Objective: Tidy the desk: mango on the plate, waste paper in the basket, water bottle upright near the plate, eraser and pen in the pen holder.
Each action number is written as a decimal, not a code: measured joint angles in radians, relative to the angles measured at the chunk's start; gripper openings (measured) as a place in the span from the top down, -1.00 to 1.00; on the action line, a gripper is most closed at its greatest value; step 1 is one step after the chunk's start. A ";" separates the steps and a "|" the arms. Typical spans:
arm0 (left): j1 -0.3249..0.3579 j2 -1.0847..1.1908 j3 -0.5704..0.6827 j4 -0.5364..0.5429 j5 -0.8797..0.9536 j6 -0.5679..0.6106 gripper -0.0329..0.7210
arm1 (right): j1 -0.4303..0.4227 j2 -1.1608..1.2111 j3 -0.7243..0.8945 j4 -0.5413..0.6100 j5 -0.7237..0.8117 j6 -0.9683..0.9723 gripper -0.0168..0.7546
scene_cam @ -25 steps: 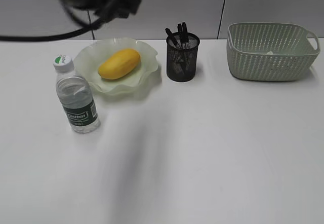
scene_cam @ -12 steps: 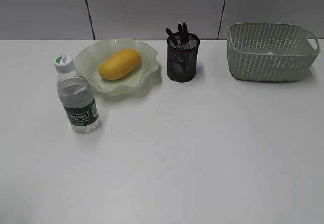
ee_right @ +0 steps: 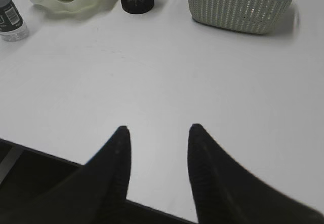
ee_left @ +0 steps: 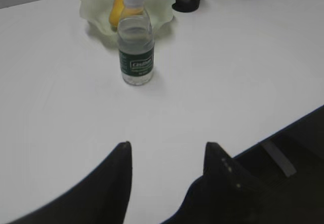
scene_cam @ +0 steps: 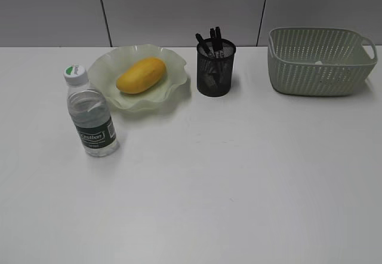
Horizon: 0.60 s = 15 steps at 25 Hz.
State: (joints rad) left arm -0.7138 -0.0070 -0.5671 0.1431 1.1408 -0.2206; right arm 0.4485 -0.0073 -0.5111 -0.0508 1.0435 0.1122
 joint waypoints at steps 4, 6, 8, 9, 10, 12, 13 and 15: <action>0.000 0.000 0.026 -0.019 -0.067 0.020 -0.01 | 0.000 0.000 0.000 0.000 0.000 0.000 0.15; 0.000 0.000 0.028 -0.021 -0.072 0.026 0.00 | 0.000 0.000 0.000 0.000 0.000 0.000 0.15; 0.000 0.000 0.028 -0.022 -0.073 0.028 0.03 | 0.000 0.000 0.000 0.000 0.000 0.000 0.15; 0.000 0.000 0.028 -0.022 -0.073 0.029 0.03 | 0.000 0.000 0.000 0.000 0.000 0.000 0.15; 0.000 0.000 0.028 -0.022 -0.073 0.030 0.05 | 0.000 0.000 0.000 0.000 0.000 0.000 0.15; 0.001 0.000 0.028 -0.023 -0.073 0.030 0.08 | -0.001 0.000 0.000 0.000 0.000 0.000 0.15; 0.013 0.000 0.028 -0.023 -0.073 0.031 0.09 | -0.012 0.000 0.000 0.002 0.000 0.000 0.15; 0.070 0.000 0.028 -0.029 -0.074 0.031 0.11 | -0.071 0.000 0.000 0.002 0.000 0.000 0.15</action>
State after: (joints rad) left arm -0.6437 -0.0070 -0.5391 0.1145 1.0670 -0.1898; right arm 0.3775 -0.0073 -0.5111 -0.0485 1.0435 0.1122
